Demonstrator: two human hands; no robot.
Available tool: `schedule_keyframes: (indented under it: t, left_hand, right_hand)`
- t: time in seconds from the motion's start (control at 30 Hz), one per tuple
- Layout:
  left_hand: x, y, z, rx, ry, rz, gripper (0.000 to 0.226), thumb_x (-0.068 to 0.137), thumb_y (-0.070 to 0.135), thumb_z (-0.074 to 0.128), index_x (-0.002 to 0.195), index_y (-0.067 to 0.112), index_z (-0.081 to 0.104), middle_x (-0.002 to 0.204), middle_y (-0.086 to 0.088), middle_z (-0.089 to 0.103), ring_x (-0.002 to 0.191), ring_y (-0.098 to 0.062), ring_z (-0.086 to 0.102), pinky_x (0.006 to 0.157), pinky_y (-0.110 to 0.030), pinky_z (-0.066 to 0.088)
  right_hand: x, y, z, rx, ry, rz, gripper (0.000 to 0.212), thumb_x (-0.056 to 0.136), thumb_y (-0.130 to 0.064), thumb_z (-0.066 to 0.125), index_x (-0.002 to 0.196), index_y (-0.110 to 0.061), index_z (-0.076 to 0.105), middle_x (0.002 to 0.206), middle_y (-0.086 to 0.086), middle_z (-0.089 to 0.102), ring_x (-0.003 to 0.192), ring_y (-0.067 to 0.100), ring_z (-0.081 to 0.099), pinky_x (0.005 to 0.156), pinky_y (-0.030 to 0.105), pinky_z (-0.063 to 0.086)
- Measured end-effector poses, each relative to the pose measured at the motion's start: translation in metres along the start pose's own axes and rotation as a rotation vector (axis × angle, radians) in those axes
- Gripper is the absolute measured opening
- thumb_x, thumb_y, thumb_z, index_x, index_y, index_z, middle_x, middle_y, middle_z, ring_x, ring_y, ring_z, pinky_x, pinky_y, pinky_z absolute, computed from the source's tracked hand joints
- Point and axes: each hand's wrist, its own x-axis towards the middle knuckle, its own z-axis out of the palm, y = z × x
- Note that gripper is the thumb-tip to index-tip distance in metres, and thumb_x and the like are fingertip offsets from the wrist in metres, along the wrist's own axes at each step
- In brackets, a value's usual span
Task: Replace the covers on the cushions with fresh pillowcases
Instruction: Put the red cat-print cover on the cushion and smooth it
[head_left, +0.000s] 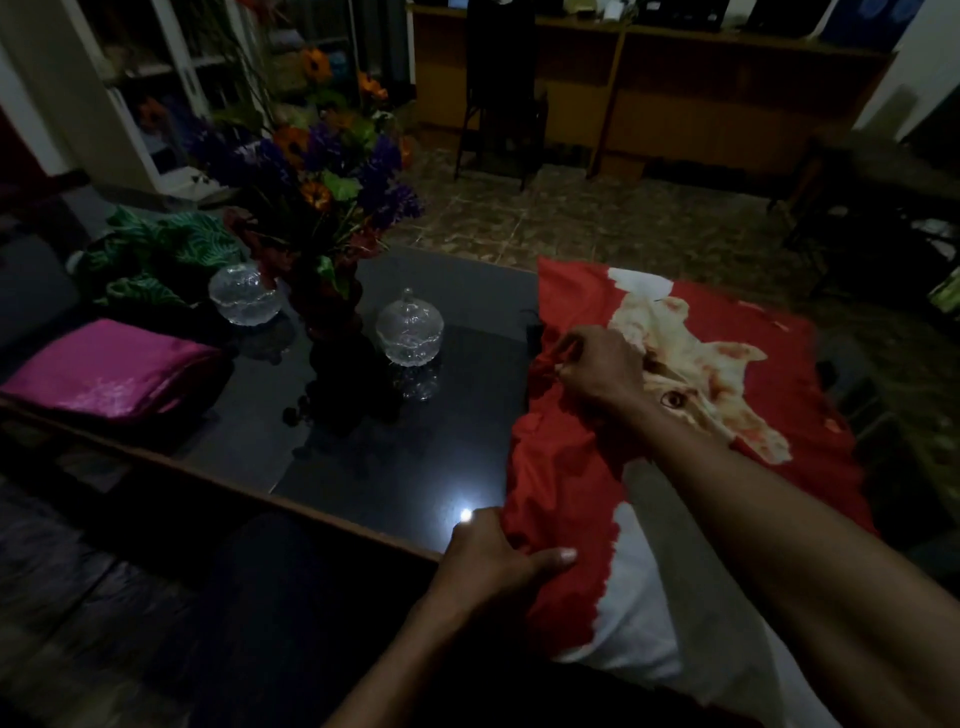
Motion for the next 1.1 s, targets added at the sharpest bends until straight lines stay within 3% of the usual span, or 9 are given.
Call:
schedule_keyframes:
  t: [0.13, 0.27, 0.43, 0.6, 0.67, 0.73, 0.83, 0.97, 1.1]
  left_hand:
    - [0.005, 0.006, -0.005, 0.055, 0.043, -0.039, 0.091, 0.036, 0.085, 0.075, 0.104, 0.025, 0.069, 0.098, 0.009, 0.074, 0.086, -0.001, 0.068, 0.077, -0.025, 0.058]
    - [0.007, 0.006, -0.007, 0.103, -0.026, -0.112, 0.107, 0.028, 0.096, 0.069, 0.107, 0.023, 0.068, 0.106, 0.007, 0.072, 0.093, -0.008, 0.069, 0.084, -0.027, 0.057]
    - [0.006, 0.008, -0.016, -0.050, -0.128, -0.152, 0.093, 0.035, 0.087, 0.080, 0.101, 0.021, 0.075, 0.091, 0.009, 0.077, 0.082, -0.007, 0.074, 0.084, -0.032, 0.060]
    - [0.015, 0.011, 0.003, -0.087, -0.020, -0.122, 0.099, 0.039, 0.089, 0.075, 0.111, 0.021, 0.072, 0.100, 0.006, 0.077, 0.091, -0.010, 0.073, 0.088, -0.035, 0.059]
    - [0.020, 0.002, 0.009, -0.060, -0.012, -0.097, 0.098, 0.042, 0.089, 0.070, 0.115, 0.023, 0.070, 0.103, 0.006, 0.076, 0.096, -0.011, 0.072, 0.091, -0.036, 0.058]
    - [0.018, -0.001, 0.009, -0.072, 0.008, -0.108, 0.094, 0.044, 0.084, 0.071, 0.116, 0.023, 0.071, 0.105, 0.005, 0.075, 0.099, -0.013, 0.071, 0.093, -0.037, 0.057]
    - [0.012, 0.000, 0.001, -0.093, 0.094, -0.114, 0.074, 0.049, 0.068, 0.077, 0.105, 0.019, 0.077, 0.097, 0.003, 0.077, 0.093, -0.013, 0.072, 0.089, -0.035, 0.058]
    - [0.016, -0.002, -0.022, -0.146, 0.169, -0.101, 0.046, 0.062, 0.042, 0.093, 0.096, 0.014, 0.078, 0.088, 0.001, 0.077, 0.081, -0.011, 0.072, 0.082, -0.031, 0.059]
    - [0.016, -0.004, -0.038, -0.079, 0.133, -0.120, 0.063, 0.057, 0.053, 0.090, 0.102, 0.011, 0.075, 0.093, -0.002, 0.076, 0.081, -0.014, 0.072, 0.079, -0.030, 0.059]
  right_hand:
    - [0.025, -0.001, -0.015, 0.086, 0.207, 0.090, 0.014, 0.078, -0.013, 0.069, 0.087, -0.022, 0.070, 0.089, 0.004, 0.073, 0.085, 0.027, 0.069, 0.076, 0.039, 0.056]
    - [0.014, 0.001, 0.008, 0.008, 0.117, 0.071, 0.009, 0.079, -0.016, 0.069, 0.087, -0.020, 0.067, 0.086, 0.006, 0.070, 0.085, 0.027, 0.066, 0.082, 0.042, 0.054]
    - [0.023, 0.010, -0.001, 0.038, -0.009, 0.092, 0.029, 0.084, -0.037, 0.072, 0.107, -0.020, 0.070, 0.103, 0.006, 0.071, 0.095, 0.026, 0.066, 0.084, 0.038, 0.055]
    - [0.003, 0.023, 0.000, 0.056, -0.039, 0.059, 0.033, 0.087, -0.039, 0.071, 0.114, -0.021, 0.064, 0.098, 0.004, 0.070, 0.085, 0.024, 0.068, 0.083, 0.043, 0.058]
    - [-0.007, 0.024, -0.006, 0.169, -0.037, 0.066, 0.035, 0.090, -0.039, 0.069, 0.119, -0.019, 0.065, 0.106, 0.004, 0.070, 0.094, 0.024, 0.068, 0.090, 0.042, 0.056]
    - [-0.019, 0.026, -0.019, 0.271, 0.046, 0.045, 0.029, 0.092, -0.034, 0.066, 0.116, -0.018, 0.066, 0.108, 0.003, 0.070, 0.098, 0.020, 0.066, 0.089, 0.039, 0.055]
    - [-0.053, 0.043, -0.038, 0.186, 0.172, -0.015, 0.021, 0.086, -0.029, 0.065, 0.106, -0.023, 0.067, 0.100, 0.001, 0.071, 0.090, 0.020, 0.067, 0.080, 0.042, 0.057]
    - [-0.102, 0.066, -0.047, 0.039, 0.199, 0.085, 0.031, 0.080, -0.047, 0.068, 0.106, -0.029, 0.068, 0.099, 0.002, 0.068, 0.094, 0.025, 0.066, 0.082, 0.044, 0.055]
    - [-0.136, 0.069, -0.031, 0.201, 0.235, 0.122, 0.022, 0.078, -0.036, 0.075, 0.097, -0.027, 0.072, 0.095, 0.001, 0.071, 0.090, 0.024, 0.066, 0.076, 0.039, 0.055]
